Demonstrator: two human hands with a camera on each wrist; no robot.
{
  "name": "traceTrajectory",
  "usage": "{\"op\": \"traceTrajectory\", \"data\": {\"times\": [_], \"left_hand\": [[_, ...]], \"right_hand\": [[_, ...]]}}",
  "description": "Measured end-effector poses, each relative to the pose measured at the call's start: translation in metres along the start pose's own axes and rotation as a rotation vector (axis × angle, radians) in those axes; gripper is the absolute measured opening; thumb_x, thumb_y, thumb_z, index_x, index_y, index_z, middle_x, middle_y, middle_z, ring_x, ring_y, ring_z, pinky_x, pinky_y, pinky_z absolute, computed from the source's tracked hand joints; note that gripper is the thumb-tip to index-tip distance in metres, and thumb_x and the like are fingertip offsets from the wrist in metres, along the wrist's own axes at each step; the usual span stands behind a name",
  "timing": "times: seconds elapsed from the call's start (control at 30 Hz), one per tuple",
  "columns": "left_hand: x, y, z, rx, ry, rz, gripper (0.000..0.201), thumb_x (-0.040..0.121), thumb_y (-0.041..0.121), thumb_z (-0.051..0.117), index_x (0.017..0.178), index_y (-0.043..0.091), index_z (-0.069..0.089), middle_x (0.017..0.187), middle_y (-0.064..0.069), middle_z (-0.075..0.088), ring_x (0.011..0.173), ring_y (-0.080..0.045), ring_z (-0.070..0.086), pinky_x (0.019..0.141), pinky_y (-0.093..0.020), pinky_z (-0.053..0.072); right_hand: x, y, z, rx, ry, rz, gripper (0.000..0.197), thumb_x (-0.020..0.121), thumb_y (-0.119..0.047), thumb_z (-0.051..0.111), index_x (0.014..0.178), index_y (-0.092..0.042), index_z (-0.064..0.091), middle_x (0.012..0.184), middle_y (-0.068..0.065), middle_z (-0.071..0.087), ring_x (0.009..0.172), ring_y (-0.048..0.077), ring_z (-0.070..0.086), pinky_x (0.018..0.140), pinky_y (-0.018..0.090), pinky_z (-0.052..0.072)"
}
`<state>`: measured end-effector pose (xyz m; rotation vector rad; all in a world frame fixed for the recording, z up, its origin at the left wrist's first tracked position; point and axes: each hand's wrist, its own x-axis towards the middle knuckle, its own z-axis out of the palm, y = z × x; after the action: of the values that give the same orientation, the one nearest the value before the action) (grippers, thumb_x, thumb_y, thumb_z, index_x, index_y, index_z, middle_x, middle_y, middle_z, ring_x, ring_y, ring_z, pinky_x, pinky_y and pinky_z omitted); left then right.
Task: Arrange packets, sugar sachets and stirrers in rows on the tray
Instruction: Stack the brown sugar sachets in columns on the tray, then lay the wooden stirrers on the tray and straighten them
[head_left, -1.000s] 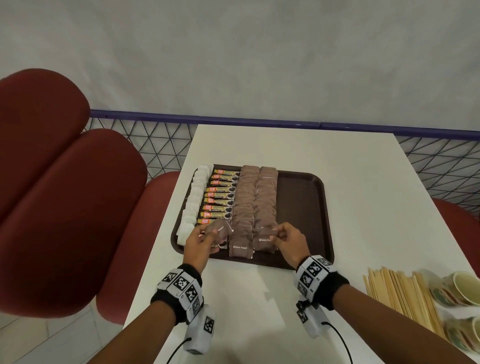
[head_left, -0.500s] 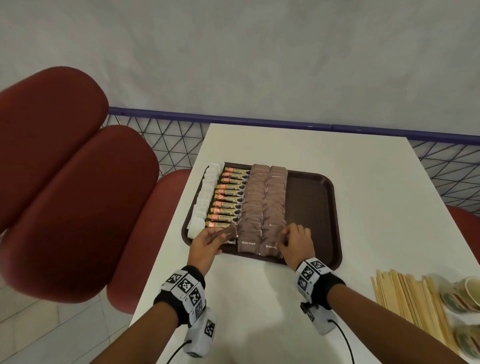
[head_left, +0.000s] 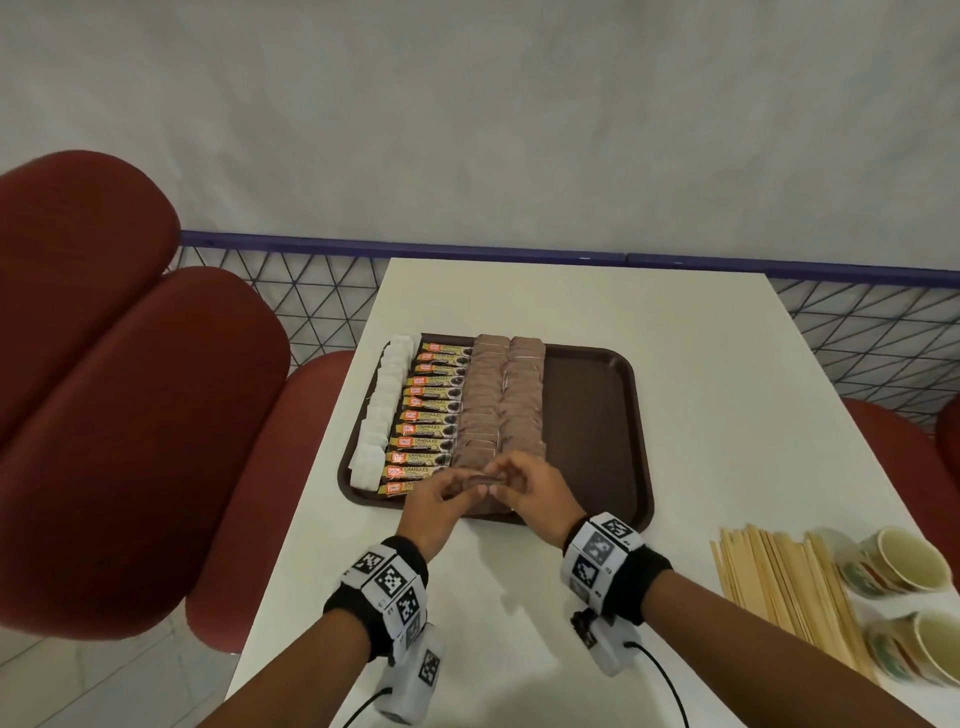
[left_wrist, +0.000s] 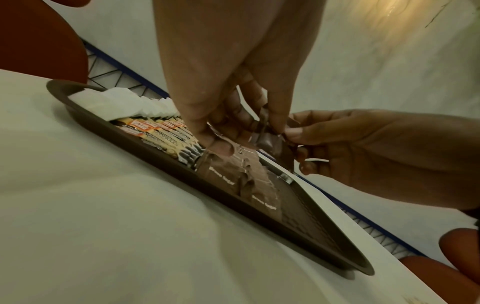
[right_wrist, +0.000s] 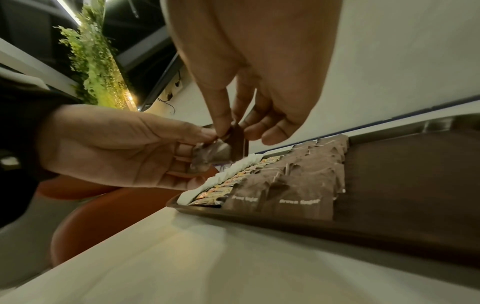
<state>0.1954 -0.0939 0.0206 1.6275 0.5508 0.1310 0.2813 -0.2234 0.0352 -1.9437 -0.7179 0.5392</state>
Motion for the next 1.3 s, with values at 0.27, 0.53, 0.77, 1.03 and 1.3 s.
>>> {"op": "traceTrajectory", "data": {"times": [0.27,0.53,0.77,1.03,1.3], "left_hand": [[0.002,-0.001,-0.011,-0.117,0.145,-0.08,0.023,0.087,0.003,0.061,0.107,0.014,0.062,0.103,0.001,0.066,0.097,-0.009,0.06,0.091,-0.029,0.046],[0.002,-0.009,-0.023,-0.103,0.167,-0.064,0.022,0.087,0.0,0.059,0.09,0.021,0.063,0.094,0.002,0.067,0.092,-0.012,0.06,0.085,-0.03,0.047],[0.001,-0.014,-0.012,-0.016,0.084,-0.024,0.022,0.086,0.0,0.061,0.088,0.022,0.062,0.093,0.002,0.067,0.088,-0.012,0.061,0.079,-0.02,0.047],[0.008,0.0,0.044,0.282,-0.359,0.111,0.028,0.09,0.001,0.055,0.089,0.028,0.061,0.093,0.007,0.067,0.086,0.006,0.063,0.08,-0.009,0.047],[0.013,-0.003,0.121,0.411,-0.688,0.195,0.034,0.087,-0.008,0.049,0.092,0.023,0.062,0.089,0.008,0.064,0.079,0.014,0.058,0.08,-0.008,0.045]], "right_hand": [[0.014,0.026,-0.024,-0.195,0.125,0.239,0.014,0.08,-0.008,0.066,0.08,-0.018,0.056,0.077,-0.001,0.058,0.075,0.015,0.053,0.074,0.023,0.041],[0.019,0.044,-0.005,-0.559,-0.017,0.3,0.021,0.086,-0.019,0.058,0.106,-0.015,0.06,0.108,0.01,0.059,0.103,0.028,0.052,0.088,0.032,0.043],[0.011,0.039,0.0,-0.774,0.083,0.151,0.042,0.083,-0.023,0.06,0.121,-0.013,0.047,0.125,0.008,0.045,0.115,0.026,0.039,0.094,0.034,0.037],[-0.054,0.062,-0.057,-0.443,0.591,0.51,0.073,0.071,-0.037,0.073,0.131,-0.016,0.038,0.138,0.007,0.034,0.129,0.027,0.028,0.106,0.04,0.026],[-0.135,0.105,-0.125,-0.434,0.515,1.123,0.128,0.062,-0.05,0.078,0.145,-0.008,-0.01,0.154,0.021,-0.007,0.143,0.036,-0.005,0.116,0.045,0.002]]}}
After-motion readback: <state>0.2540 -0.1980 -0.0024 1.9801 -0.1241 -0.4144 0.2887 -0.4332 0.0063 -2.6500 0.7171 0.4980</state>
